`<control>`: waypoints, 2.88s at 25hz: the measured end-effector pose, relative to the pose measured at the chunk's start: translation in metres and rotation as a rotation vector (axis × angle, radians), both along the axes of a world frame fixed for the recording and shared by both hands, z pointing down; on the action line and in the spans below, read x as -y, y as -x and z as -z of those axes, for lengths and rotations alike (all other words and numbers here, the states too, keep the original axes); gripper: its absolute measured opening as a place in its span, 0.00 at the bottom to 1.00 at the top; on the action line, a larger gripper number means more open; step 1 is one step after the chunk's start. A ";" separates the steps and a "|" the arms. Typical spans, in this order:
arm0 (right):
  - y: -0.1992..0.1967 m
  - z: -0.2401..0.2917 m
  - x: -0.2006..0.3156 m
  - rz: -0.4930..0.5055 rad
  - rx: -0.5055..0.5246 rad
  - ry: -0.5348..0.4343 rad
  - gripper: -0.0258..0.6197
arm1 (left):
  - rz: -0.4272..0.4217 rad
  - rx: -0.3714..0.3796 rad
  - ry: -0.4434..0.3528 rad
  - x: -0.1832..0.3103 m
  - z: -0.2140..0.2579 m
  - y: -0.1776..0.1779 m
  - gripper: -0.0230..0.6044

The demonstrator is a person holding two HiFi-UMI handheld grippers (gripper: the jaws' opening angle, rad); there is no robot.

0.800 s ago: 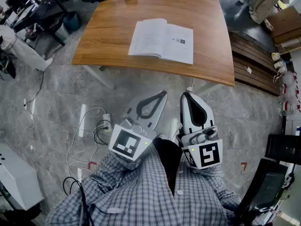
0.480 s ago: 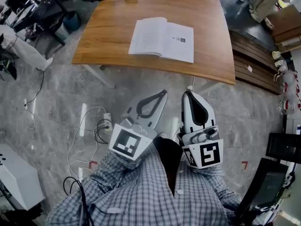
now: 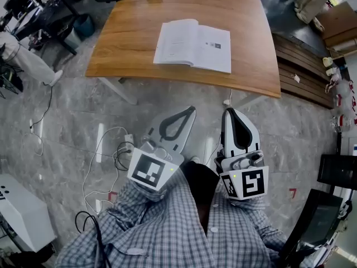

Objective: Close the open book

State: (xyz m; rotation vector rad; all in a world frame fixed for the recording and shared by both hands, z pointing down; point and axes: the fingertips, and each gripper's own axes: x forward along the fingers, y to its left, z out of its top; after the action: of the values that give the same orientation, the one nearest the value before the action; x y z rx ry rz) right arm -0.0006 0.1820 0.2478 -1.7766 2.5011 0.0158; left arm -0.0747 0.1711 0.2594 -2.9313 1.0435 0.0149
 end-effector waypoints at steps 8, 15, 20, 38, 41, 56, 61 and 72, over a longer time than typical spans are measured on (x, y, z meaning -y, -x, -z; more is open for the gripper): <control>0.015 0.002 0.004 -0.010 -0.001 -0.008 0.07 | 0.025 -0.003 -0.010 0.007 0.001 0.026 0.05; 0.037 -0.001 0.004 -0.023 -0.012 0.001 0.07 | 0.014 -0.003 -0.004 0.008 -0.003 0.048 0.05; 0.039 -0.006 0.001 -0.050 0.002 0.015 0.07 | 0.006 -0.003 -0.007 0.009 -0.005 0.056 0.05; 0.044 -0.025 0.027 0.002 -0.056 0.060 0.07 | 0.043 0.010 0.003 0.029 -0.017 0.062 0.05; 0.039 -0.028 0.042 0.013 -0.060 0.071 0.07 | 0.049 0.016 0.002 0.045 -0.018 0.055 0.05; -0.034 -0.051 0.162 0.060 -0.059 0.135 0.07 | 0.106 0.045 0.073 0.155 -0.034 -0.012 0.05; -0.054 -0.051 0.206 0.091 -0.041 0.129 0.07 | 0.133 0.013 0.121 0.191 -0.038 -0.036 0.05; -0.086 -0.061 0.264 0.161 0.000 0.156 0.07 | 0.268 -0.011 0.222 0.248 -0.057 -0.046 0.05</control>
State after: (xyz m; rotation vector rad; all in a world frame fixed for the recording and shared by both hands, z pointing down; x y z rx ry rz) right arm 0.0851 -0.0816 0.3091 -1.6178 2.7046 -0.1936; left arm -0.0289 -0.0774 0.3161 -2.9511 1.5230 -0.0967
